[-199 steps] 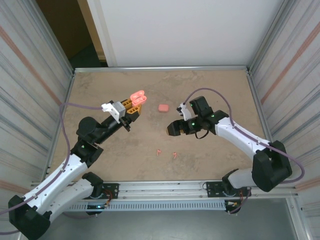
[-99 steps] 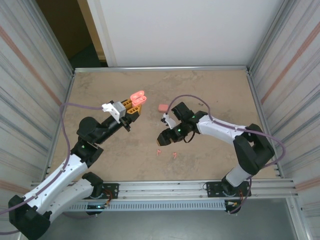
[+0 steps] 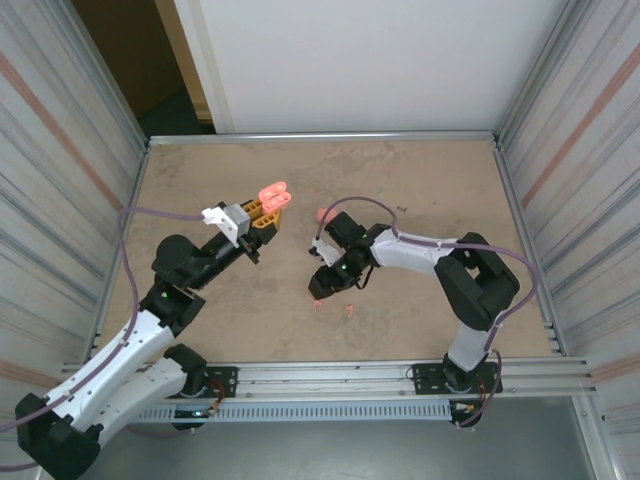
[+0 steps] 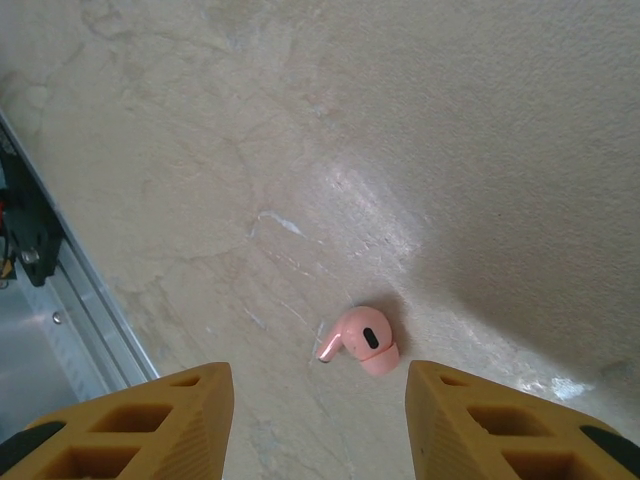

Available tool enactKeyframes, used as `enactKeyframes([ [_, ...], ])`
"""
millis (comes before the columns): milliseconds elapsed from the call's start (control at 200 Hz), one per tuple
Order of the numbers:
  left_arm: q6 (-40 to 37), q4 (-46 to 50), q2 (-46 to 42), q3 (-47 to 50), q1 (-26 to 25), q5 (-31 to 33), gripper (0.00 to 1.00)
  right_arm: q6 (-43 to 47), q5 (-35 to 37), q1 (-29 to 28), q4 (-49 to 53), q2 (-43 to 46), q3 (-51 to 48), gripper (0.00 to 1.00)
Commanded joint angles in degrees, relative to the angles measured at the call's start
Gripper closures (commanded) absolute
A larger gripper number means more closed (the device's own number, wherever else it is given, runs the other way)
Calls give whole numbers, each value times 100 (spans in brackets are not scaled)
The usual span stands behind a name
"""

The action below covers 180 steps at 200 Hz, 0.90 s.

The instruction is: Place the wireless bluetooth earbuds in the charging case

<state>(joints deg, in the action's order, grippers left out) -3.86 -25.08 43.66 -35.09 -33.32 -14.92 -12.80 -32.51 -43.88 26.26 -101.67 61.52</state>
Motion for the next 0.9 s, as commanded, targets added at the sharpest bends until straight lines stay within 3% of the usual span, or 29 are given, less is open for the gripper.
enactKeyframes([
  [0,-89,-67,-94,24,49,75,100,189,112,-51,169,-150,167,53],
  [897,-85,-62,-46,13,45,70,100,335,210,-239,318,-641,414,60],
])
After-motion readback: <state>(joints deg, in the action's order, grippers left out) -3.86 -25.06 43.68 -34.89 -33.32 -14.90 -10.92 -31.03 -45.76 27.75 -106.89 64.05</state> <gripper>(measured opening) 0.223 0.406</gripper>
